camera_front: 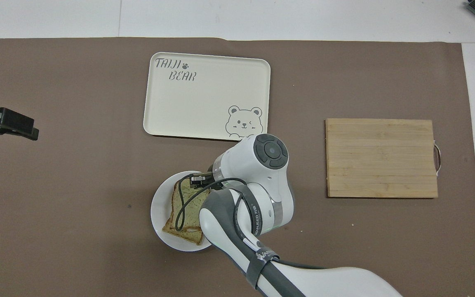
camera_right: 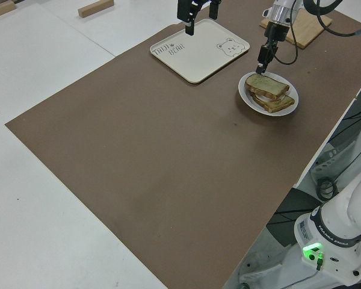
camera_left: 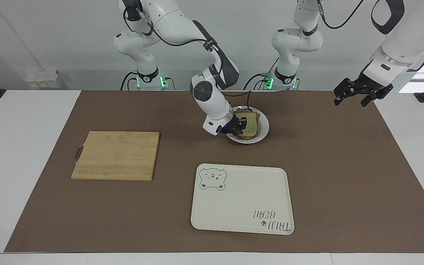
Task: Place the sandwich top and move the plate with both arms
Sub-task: 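Lower the bread onto the egg toast and open the right gripper, then withdraw the right gripper while the left gripper reaches the plate rim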
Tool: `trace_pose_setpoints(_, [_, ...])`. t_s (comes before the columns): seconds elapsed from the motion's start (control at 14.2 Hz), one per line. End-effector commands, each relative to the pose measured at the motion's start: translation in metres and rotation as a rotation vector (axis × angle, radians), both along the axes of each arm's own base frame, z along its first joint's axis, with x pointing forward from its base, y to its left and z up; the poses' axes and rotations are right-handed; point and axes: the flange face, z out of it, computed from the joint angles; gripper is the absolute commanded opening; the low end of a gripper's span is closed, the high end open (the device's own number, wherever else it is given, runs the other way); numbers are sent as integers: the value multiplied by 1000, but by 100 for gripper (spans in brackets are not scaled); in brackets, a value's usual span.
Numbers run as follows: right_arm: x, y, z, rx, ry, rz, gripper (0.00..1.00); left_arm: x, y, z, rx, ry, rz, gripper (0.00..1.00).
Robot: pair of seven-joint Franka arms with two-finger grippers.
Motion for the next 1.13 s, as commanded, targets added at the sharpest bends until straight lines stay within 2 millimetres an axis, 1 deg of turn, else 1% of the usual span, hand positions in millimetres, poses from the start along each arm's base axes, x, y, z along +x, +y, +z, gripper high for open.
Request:
trace_pose_setpoints(0.0, [4,-5,14,-63,-94,74,100,-7,2,3,12,0,4,100])
trace_pose_setpoints(0.14, [10,-14,27,-131,-167,124,100,-8,1,8,11,-10,3,100])
trace_pose_setpoints(0.21, [16,-24,35,-148,-190,125,100,-11,2,12,10,-19,12,100])
trace_pose_setpoints(0.28, [25,-39,45,-165,-210,120,100,-11,3,10,7,-16,17,100])
trace_pose_setpoints(0.35, [40,-64,58,-190,-239,109,100,-12,3,10,4,-14,14,100])
trace_pose_setpoints(0.42, [47,-81,67,-218,-253,108,100,-17,2,4,-9,3,15,100])
trace_pose_setpoints(0.49, [51,-95,73,-254,-259,117,100,-26,0,-11,-43,24,17,100])
trace_pose_setpoints(0.56, [57,-110,81,-284,-274,117,100,-36,4,-21,-89,8,33,100])
trace_pose_setpoints(0.63, [61,-122,88,-309,-292,116,100,-47,11,-36,-131,-10,62,100])
trace_pose_setpoints(0.71, [65,-136,98,-316,-291,98,100,-56,10,-48,-167,-25,75,100])
trace_pose_setpoints(0.78, [70,-156,106,-325,-270,73,100,-62,8,-61,-180,-23,81,100])
trace_pose_setpoints(0.85, [74,-172,118,-332,-253,52,100,-69,4,-76,-187,5,75,100])
trace_pose_setpoints(0.92, [73,-181,126,-339,-234,44,100,-73,0,-89,-204,18,75,100])
trace_pose_setpoints(0.99, [74,-194,134,-342,-225,27,100,-76,-7,-102,-220,10,78,100])
trace_pose_setpoints(1.06, [76,-207,139,-348,-215,9,100,-78,-19,-116,-217,14,60,100])
